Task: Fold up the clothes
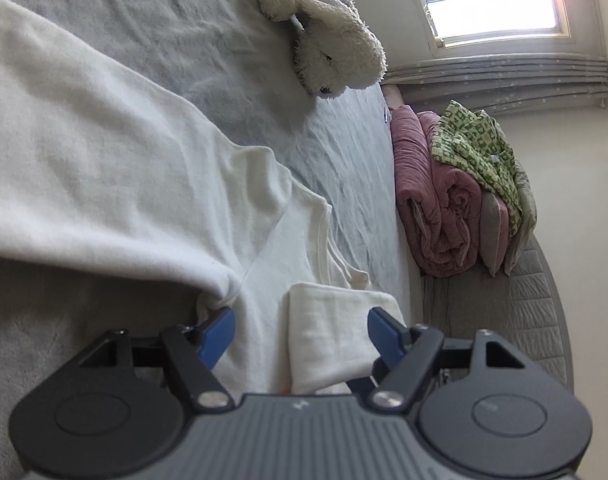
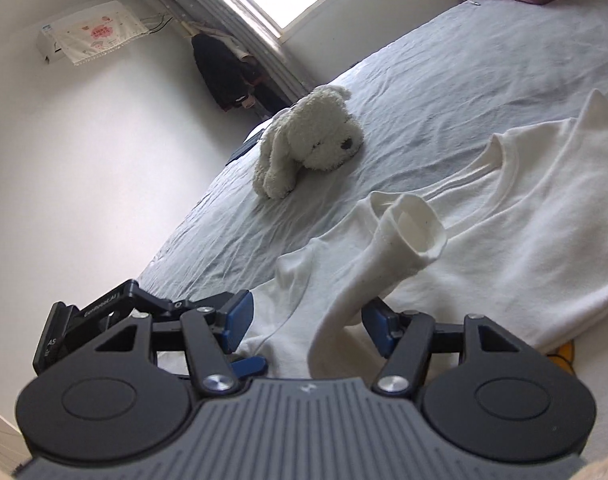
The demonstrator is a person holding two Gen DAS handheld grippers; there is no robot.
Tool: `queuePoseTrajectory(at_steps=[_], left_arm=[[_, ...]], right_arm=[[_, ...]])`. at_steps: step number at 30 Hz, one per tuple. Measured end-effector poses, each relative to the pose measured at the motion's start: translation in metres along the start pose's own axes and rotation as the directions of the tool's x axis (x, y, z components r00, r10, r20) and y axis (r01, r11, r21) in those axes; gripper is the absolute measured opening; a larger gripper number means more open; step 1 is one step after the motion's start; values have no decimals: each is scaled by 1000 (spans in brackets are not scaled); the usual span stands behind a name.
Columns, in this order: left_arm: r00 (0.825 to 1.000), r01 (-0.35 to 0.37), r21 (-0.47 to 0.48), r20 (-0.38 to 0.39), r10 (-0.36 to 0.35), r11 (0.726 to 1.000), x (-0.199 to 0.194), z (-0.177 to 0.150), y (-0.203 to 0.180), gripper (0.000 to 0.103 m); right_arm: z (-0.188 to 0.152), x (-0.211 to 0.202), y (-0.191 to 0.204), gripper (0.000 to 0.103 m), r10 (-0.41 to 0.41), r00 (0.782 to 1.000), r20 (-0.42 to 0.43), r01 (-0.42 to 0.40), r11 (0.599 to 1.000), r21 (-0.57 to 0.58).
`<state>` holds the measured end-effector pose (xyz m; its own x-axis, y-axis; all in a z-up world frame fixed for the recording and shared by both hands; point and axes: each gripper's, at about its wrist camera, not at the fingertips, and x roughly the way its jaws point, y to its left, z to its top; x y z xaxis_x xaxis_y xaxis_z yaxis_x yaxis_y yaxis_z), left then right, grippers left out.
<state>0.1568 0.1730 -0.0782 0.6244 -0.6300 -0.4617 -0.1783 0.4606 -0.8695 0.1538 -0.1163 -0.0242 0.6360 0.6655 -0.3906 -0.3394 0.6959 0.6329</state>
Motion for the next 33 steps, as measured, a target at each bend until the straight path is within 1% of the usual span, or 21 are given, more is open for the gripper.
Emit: queuePoseTrajectory(at_steps=[3, 6, 8, 11, 13, 16, 18, 20, 22, 24, 25, 26, 27, 28, 29, 30, 31, 32, 33], left_arm=[[1000, 26, -33, -1, -26, 999, -2, 3, 5, 78], [999, 50, -65, -1, -50, 997, -5, 6, 9, 78], [999, 44, -45, 6, -44, 998, -7, 5, 6, 78], [999, 31, -7, 14, -31, 1000, -11, 4, 1, 77], [1000, 25, 18, 18, -26, 1000, -13, 5, -3, 77], [999, 32, 37, 20, -33, 999, -16, 4, -6, 77], [999, 38, 50, 22, -39, 998, -19, 3, -8, 77], [999, 44, 62, 23, -46, 997, -20, 3, -10, 77], [999, 34, 77, 24, -36, 997, -21, 1, -13, 77], [999, 3, 105, 34, -7, 994, -20, -1, -16, 77], [999, -15, 119, 40, 10, 993, -19, -2, -17, 76], [998, -41, 133, 52, 35, 990, -17, -3, -18, 73], [995, -77, 148, 68, 67, 986, -15, -5, -18, 60], [991, -112, 164, 85, 99, 980, -13, -6, -19, 48], [987, -145, 183, 94, 130, 972, -11, -7, -19, 43], [982, -178, 202, 104, 159, 963, -9, -8, -20, 32], [976, -204, 223, 117, 182, 953, -7, -9, -22, 24], [970, -231, 243, 131, 204, 942, -6, -10, -24, 22], [963, -257, 262, 145, 226, 930, -5, -11, -26, 18]], right_arm=[[-8, 13, 17, 64, 29, 998, -61, -33, 998, -58], [-20, 21, 28, 64, 32, 992, -123, -47, 992, -119], [-27, 22, 32, 64, 19, 988, -155, -44, 986, -162], [-26, 10, 31, 64, -41, 986, -160, 3, 973, -232], [-20, -5, 22, 64, -88, 986, -140, 49, 965, -259], [-9, -32, -4, 64, -177, 981, -84, 150, 954, -261], [0, -53, -25, 64, -257, 966, -28, 242, 938, -247], [4, -70, -42, 64, -329, 944, 11, 321, 914, -249], [7, -84, -58, 64, -406, 913, 48, 404, 876, -265], [8, -91, -71, 64, -475, 877, 75, 475, 831, -289], [8, -92, -76, 64, -497, 864, 87, 498, 813, -302], [8, -92, -82, 64, -517, 850, 94, 518, 793, -322], [8, -91, -85, 64, -535, 839, 103, 533, 768, -356], [6, -91, -87, 62, -550, 828, 112, 545, 741, -393], [5, -90, -89, 57, -565, 816, 122, 556, 712, -429], [3, -90, -91, 55, -582, 803, 129, 567, 680, -465], [1, -89, -93, 53, -600, 789, 135, 577, 646, -501], [-1, -88, -94, 53, -611, 779, 142, 582, 618, -529], [-2, -87, -95, 53, -621, 770, 149, 585, 592, -555]])
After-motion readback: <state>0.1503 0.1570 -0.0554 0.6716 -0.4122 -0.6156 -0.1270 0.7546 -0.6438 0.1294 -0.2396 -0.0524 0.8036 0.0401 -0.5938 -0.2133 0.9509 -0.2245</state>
